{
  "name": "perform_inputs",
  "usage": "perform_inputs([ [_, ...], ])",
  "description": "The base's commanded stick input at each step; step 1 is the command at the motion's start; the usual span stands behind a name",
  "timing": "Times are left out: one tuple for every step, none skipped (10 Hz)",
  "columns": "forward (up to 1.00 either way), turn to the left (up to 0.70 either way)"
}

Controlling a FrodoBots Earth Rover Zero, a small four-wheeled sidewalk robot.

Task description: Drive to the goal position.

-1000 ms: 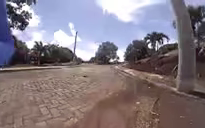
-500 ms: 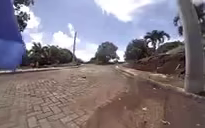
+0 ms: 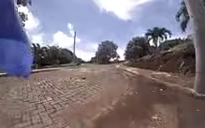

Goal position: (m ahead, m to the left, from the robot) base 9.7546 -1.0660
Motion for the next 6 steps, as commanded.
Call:
perform_inputs([
  [0.50,0.00],
  [0.50,0.00],
  [0.50,0.00],
  [0.50,0.00],
  [0.50,0.00],
  [0.50,0.00],
])
